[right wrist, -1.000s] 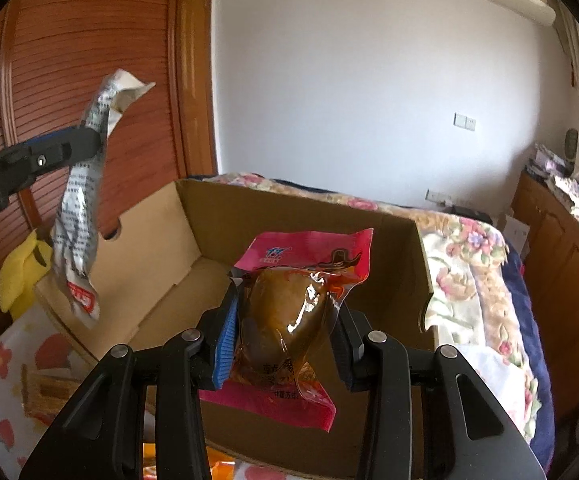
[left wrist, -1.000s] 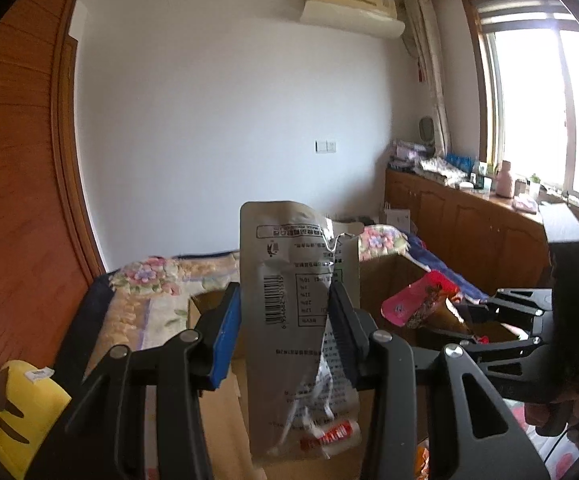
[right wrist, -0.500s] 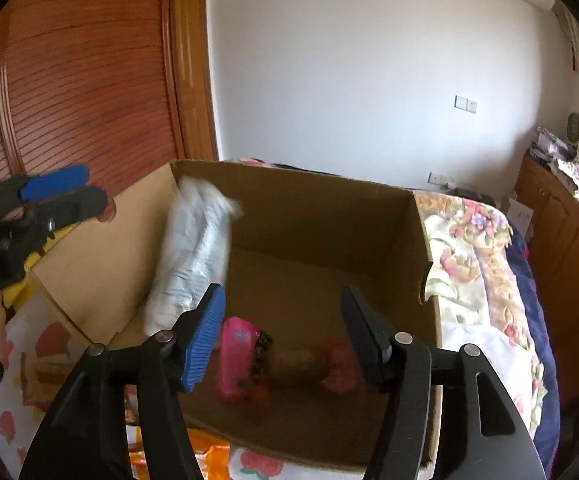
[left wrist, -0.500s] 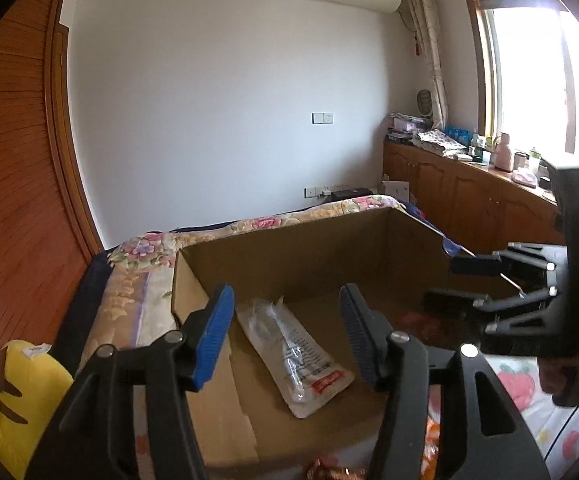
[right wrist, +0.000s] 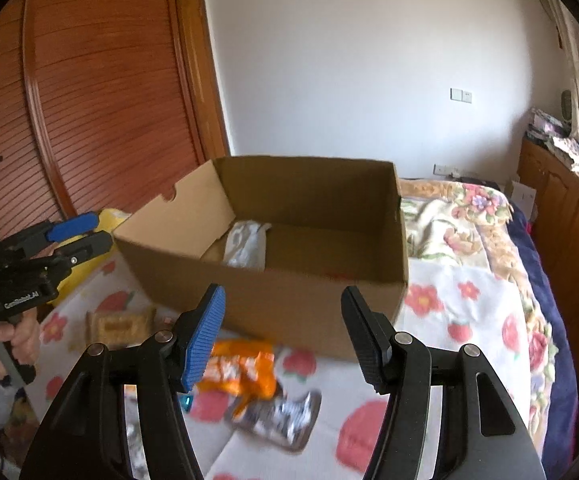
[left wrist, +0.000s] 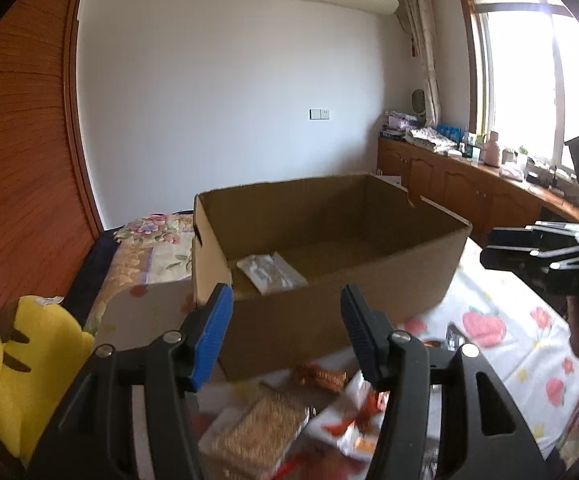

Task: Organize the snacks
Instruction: 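Open both grippers to drop the sachet and sausage packet into the box, then grasp the orange snack bag with the left gripper while the right gripper grasps a silver sachet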

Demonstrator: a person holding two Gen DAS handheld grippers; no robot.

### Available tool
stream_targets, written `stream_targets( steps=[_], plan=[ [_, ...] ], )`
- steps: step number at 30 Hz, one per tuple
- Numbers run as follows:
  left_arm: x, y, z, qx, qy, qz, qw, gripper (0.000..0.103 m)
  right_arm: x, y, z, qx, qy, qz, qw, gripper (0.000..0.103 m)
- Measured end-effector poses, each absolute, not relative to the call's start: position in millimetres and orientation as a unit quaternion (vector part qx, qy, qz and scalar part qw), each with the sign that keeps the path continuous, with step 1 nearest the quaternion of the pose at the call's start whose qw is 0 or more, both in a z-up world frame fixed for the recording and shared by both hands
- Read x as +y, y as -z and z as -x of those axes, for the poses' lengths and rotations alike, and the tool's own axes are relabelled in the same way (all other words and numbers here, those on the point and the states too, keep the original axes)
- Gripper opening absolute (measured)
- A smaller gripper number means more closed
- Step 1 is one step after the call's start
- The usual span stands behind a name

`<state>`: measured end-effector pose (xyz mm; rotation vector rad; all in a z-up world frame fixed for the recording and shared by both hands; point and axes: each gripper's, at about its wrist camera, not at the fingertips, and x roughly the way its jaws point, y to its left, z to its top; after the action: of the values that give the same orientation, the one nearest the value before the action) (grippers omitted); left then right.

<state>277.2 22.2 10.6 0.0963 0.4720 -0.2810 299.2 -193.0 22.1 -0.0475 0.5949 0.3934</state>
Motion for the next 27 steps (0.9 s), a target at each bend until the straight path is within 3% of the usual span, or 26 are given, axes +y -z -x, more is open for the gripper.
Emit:
stream_targets(
  steps=[16,27],
  plan=[
    [14,40,-233,0.261,0.135,-0.049,0.954,0.058,-197,59,-284,0.375,-0.179,0.008,0.91,0.062],
    [12,55,-225,0.28,0.129,-0.049,0.95,0.059,-194,83,-302,0.416,-0.164,0.014,0.894,0.062]
  ],
)
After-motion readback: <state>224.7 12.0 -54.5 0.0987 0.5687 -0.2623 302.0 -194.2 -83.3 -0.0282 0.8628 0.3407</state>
